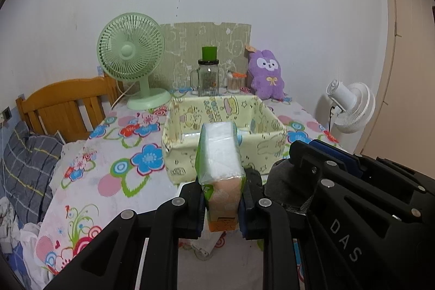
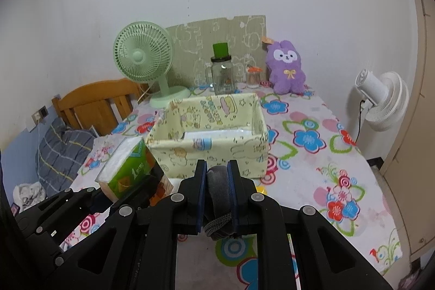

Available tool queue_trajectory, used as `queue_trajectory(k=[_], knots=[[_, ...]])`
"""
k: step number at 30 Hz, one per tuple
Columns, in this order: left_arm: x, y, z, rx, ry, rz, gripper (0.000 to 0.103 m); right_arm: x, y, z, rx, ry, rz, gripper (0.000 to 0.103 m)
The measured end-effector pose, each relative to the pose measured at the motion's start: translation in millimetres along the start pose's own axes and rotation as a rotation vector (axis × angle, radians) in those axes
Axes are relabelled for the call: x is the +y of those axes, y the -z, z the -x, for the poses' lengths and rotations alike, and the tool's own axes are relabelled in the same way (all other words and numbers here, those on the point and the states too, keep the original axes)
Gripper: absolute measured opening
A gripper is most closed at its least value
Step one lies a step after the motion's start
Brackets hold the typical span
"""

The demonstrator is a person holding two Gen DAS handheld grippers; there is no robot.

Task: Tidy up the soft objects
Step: 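Lift both held items and carry them over the fabric box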

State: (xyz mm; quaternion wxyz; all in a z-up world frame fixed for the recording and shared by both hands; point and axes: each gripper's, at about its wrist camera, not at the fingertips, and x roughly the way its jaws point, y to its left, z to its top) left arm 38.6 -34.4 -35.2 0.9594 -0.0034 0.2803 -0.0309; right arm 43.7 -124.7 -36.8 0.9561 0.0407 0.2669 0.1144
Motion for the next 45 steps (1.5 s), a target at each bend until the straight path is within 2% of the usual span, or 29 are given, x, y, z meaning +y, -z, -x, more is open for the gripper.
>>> queue_trajectory(k=[18, 45], knots=[[2.1, -35.1, -0.2, -0.067, -0.019, 0.008, 0.018, 1.5, -38.3, 2.9, -0.067, 0.011, 0.03, 0.018], [15.4, -77.6, -60.0, -0.069, -0.037, 0.021, 0.018, -7.4, -84.4, -58.1, -0.109, 0.034, 0.016, 0.018]])
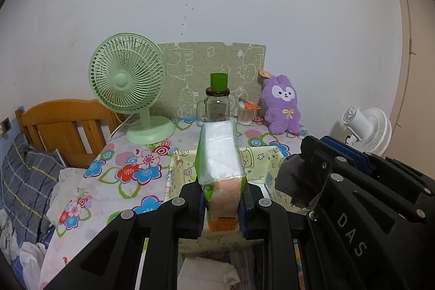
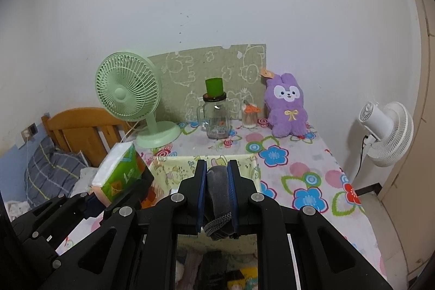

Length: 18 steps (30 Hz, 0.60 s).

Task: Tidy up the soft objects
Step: 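Lift both held items and carry them over the fabric box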

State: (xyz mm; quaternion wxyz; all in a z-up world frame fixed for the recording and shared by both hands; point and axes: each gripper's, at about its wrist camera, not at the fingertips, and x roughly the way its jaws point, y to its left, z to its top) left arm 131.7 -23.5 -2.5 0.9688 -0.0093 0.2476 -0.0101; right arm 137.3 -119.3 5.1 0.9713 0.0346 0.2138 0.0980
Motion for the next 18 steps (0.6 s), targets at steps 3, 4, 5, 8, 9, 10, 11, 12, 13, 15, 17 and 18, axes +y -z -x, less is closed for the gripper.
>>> queue_trajectory(k=[3, 4, 5, 8, 9, 10, 11, 12, 13, 15, 17, 18], knots=[[0.3, -3.2, -9.2, 0.007, -0.002, -0.005, 0.018, -1.1, -3.2, -7.7, -0.008, 0.005, -0.001, 0.018], [0.4, -3.9, -12.3, 0.011, 0.0, -0.003, 0.018, -2.0, -4.2, -12.1, -0.007, 0.006, -0.003, 0.018], [0.8, -4.2, -16.2, 0.016, -0.001, 0.0, 0.018, -2.0, -4.9, -15.1, -0.006, 0.006, -0.005, 0.018], [3.0, -6.5, -29.1, 0.028, -0.016, 0.003, 0.018, -2.9, -5.9, -26.0, 0.002, 0.0, -0.009, 0.018], [4.0, -7.3, -34.2, 0.035, -0.019, 0.003, 0.018, -2.8, -6.5, -29.9, 0.005, -0.004, -0.008, 0.018], [4.8, -7.5, -38.1, 0.041, -0.023, 0.005, 0.018, -2.4, -6.9, -33.8, 0.008, -0.006, -0.005, 0.018], [5.6, -7.7, -43.8, 0.051, -0.029, 0.006, 0.018, -1.6, -7.1, -37.2, 0.008, -0.008, -0.001, 0.018], [6.1, -7.9, -47.0, 0.059, -0.03, 0.008, 0.018, -0.8, -7.5, -40.7, 0.008, -0.01, 0.003, 0.018], [7.2, -7.8, -51.8, 0.073, -0.035, 0.013, 0.018, -0.4, -7.9, -44.8, 0.009, -0.012, 0.008, 0.018], [8.7, -7.2, -59.5, 0.096, -0.048, 0.015, 0.018, -0.1, -8.5, -52.4, 0.011, -0.017, 0.014, 0.018], [9.9, -7.3, -67.7, 0.114, -0.064, 0.018, 0.018, -0.6, -8.8, -61.8, 0.021, -0.021, 0.013, 0.018], [10.6, -7.2, -70.5, 0.12, -0.069, 0.019, 0.018, -1.2, -8.5, -66.6, 0.027, -0.028, 0.01, 0.018]])
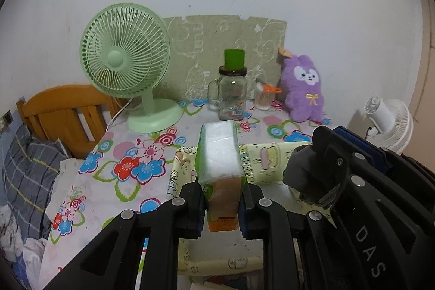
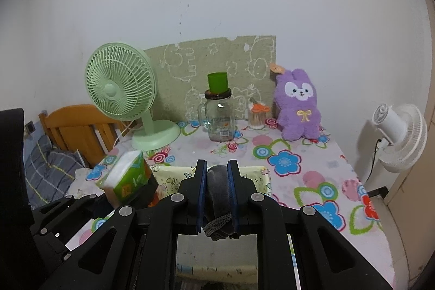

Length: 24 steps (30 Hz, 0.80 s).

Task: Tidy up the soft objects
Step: 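Lift both held items and carry them over the fabric box, then lower both items into the fabric box and open both tools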

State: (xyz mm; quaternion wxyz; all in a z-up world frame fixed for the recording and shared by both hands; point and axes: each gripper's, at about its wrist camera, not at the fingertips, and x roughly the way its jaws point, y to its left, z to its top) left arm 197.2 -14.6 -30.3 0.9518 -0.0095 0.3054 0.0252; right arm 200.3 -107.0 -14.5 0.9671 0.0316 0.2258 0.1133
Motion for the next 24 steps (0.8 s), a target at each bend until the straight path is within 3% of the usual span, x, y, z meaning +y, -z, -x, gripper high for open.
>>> queue_trajectory(k=[15, 17, 24], knots=[[4.6, -0.8, -60.6, 0.147, 0.035, 0.021, 0.019, -10.5, 5.8, -59.5, 0.101, -0.019, -0.035, 0.018], [6.2, -0.4, -67.9, 0.162, 0.029, 0.027, 0.034, -10.5, 7.0, -67.4, 0.113, -0.018, -0.045, 0.018], [8.4, 1.6, -73.8, 0.164, 0.045, 0.023, 0.042, -11.2, 9.9, -85.1, 0.149, 0.005, -0.057, 0.018]])
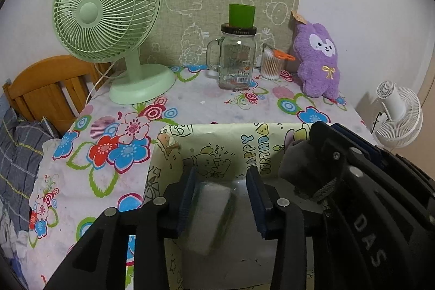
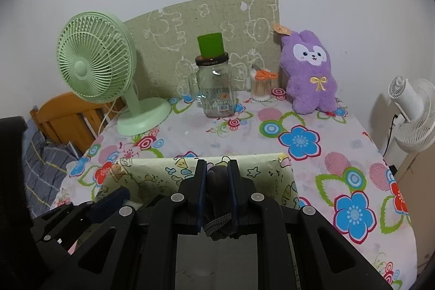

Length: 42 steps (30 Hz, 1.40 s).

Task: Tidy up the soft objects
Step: 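Lower both items into the fabric box and open both tools, then withdraw both tools from the box back toward the remaining items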

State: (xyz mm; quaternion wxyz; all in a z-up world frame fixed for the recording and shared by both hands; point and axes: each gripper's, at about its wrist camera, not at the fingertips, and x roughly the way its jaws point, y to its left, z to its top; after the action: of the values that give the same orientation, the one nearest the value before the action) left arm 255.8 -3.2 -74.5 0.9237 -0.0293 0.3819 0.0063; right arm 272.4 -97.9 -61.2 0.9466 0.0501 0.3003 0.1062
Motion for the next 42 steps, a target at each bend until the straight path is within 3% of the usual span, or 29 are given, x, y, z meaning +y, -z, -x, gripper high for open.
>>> queue_trajectory(k=[8, 10, 11, 13, 16, 18, 30, 42], knots=[[-3.4, -3.1, -1.9, -0.018, 0.015, -0.064, 0.059, -3.0, -0.7, -13.0, 0.058, -0.01, -0.006, 0.019], [-5.3, -2.2, 0.4, -0.024, 0.019, -0.076, 0.067, -2.0, -0.3, -12.5, 0.063, -0.003, -0.002, 0.025], [-6.1, -1.9, 3.3, -0.033, 0.019, -0.081, 0.072, -0.8, -0.3, -12.0, 0.067, 0.001, 0.006, 0.03], [-7.7, -1.3, 9.5, -0.051, 0.023, -0.089, 0.078, 0.1, -0.9, -8.3, 0.063, 0.01, 0.017, 0.074], [-11.0, -1.1, 18.8, -0.073, 0.032, -0.101, 0.09, 1.2, -1.9, 7.6, -0.007, 0.034, 0.024, 0.087], [-13.7, -1.1, 24.6, -0.076, 0.033, -0.118, 0.097, 1.9, -3.4, 13.2, -0.005, 0.038, 0.039, 0.094], [-15.8, 11.9, 60.3, -0.131, 0.008, -0.121, 0.101, 3.5, 5.3, 55.8, -0.045, 0.065, 0.07, 0.101], [-12.0, 24.1, 102.3, -0.186, 0.03, -0.091, 0.101, 13.0, 12.2, 105.1, -0.098, 0.025, 0.082, 0.103]])
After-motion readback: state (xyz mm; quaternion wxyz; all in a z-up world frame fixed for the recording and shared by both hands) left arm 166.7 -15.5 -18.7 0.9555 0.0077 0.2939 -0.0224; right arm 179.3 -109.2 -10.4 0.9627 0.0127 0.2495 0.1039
